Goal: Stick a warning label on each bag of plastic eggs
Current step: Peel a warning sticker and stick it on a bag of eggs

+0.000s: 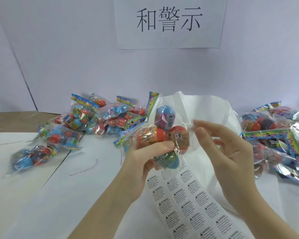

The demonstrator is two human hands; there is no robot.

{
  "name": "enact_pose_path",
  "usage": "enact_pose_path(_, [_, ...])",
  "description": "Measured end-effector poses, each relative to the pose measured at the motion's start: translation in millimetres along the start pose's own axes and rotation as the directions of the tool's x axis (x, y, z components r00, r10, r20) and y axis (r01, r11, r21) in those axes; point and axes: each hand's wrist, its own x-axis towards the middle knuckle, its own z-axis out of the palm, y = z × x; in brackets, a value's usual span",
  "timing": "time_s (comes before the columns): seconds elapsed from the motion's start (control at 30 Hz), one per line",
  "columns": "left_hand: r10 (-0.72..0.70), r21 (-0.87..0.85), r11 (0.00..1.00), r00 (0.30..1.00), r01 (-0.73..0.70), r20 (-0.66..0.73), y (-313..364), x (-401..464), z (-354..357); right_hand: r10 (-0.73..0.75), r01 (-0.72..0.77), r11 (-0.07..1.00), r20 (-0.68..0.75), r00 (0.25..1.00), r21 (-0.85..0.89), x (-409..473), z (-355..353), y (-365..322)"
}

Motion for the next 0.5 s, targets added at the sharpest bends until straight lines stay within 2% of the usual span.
enact_pose_path(0.13, [-0.024,0.017,1.000,1.000,0.023,0.019,-0.5,1.4,0.2,0.045,-0.046,0.992,0.012,0.999,0.119,0.5,-2.0,-3.1])
enact_pose_path(0.23, [-0.030,-0.010,0.999,0.999,0.030,-0.016,0.4,4.2,-0.5,0.024,-0.022,0.993,-0.022,0.999,0.112,0.7,-2.6,-2.6])
enact_pose_path(0.33, [-0.034,0.033,0.999,0.999,0.036,-0.038,1.5,5.1,-1.4,-0.005,0.010,0.997,-0.058,0.998,0.078,-0.1,-1.9,-1.9])
enact_pose_path(0.5, [-0.123,-0.074,0.990,0.992,0.121,-0.024,4.4,4.8,-1.0,-0.036,0.041,0.998,-0.099,0.994,0.054,-1.8,-1.3,-4.4])
